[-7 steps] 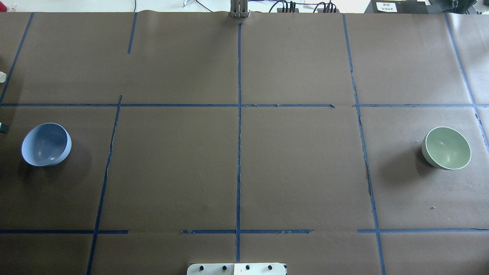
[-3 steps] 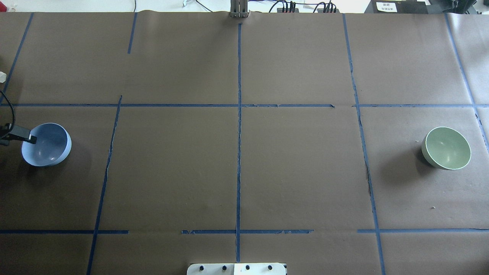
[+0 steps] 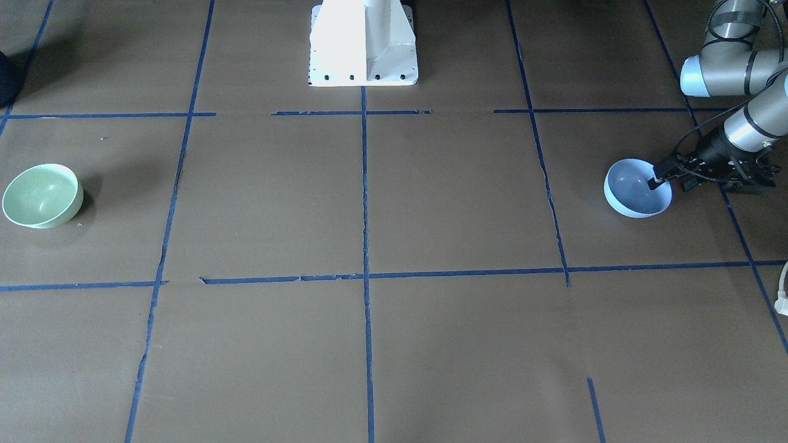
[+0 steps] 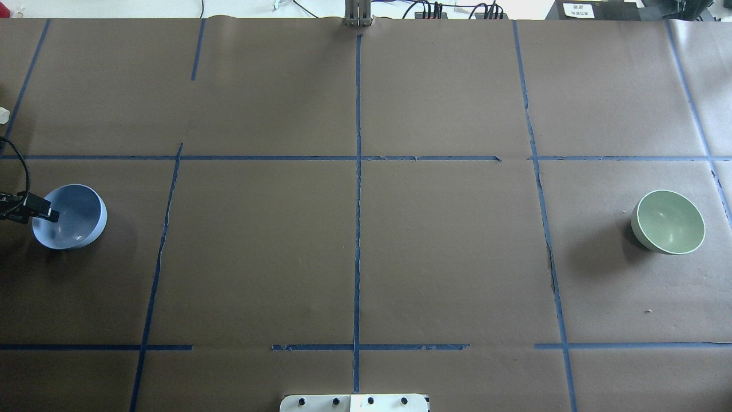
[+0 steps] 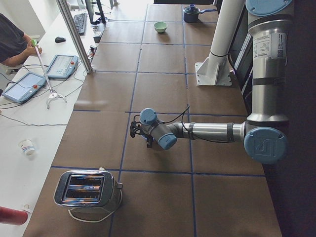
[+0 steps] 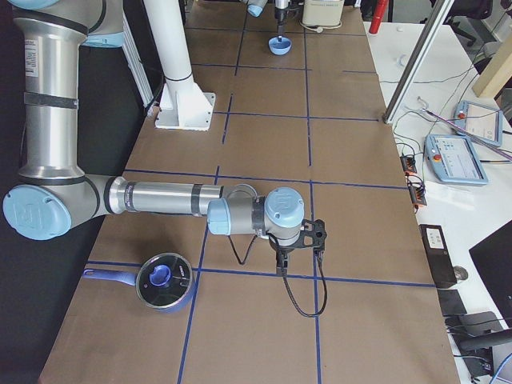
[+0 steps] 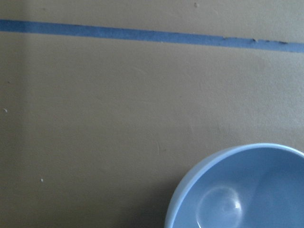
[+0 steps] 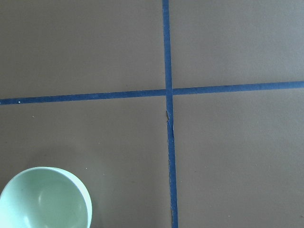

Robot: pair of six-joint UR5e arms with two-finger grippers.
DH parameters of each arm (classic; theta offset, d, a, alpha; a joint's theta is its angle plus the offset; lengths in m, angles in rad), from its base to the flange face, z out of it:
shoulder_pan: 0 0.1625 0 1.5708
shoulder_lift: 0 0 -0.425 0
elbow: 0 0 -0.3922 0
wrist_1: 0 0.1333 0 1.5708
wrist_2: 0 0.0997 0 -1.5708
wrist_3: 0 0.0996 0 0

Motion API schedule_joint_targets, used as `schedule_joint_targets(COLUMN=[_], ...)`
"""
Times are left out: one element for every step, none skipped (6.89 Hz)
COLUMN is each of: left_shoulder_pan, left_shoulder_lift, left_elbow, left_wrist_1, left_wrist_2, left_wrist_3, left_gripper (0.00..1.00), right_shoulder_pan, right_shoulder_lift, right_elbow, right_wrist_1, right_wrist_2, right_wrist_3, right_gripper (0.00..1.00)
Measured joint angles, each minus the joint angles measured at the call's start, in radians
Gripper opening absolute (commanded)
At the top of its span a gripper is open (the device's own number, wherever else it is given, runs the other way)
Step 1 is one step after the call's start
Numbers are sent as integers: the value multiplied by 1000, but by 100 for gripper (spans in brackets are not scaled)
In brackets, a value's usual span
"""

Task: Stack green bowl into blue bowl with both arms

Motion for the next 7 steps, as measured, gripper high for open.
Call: schedule_joint_targets(left_shoulder_pan=[0,1,0,-3,-9,-13,-10], left_shoulder_lift=[0,1,3,2,-4,-29,-90], left_elbow=[0,-2,-13,-28,-45,-64,-79], left_wrist_1=[1,3,6,13,19,21,23], left_wrist_2=[1,-1,-17,-72,-144,-182,-194], left_wrist_3=[-1,-2,-3,-6,-34,-112,-234], left_gripper=[4,0,0,0,0,0,0], right_shoulder_pan=[0,0,0,0,-2,-3,-4], right_shoulder_lift=[0,1,2,4,8,13,15], right_elbow=[2,6,10,13,12,10,11], right_wrist_1=[-1,-1,-1,0,-1,-1,-1], right_wrist_2=[0,0,0,-1,0,1,3], right_wrist_3=[0,0,1,1,2,3,3], right_gripper=[100,100,100,100,100,100,100])
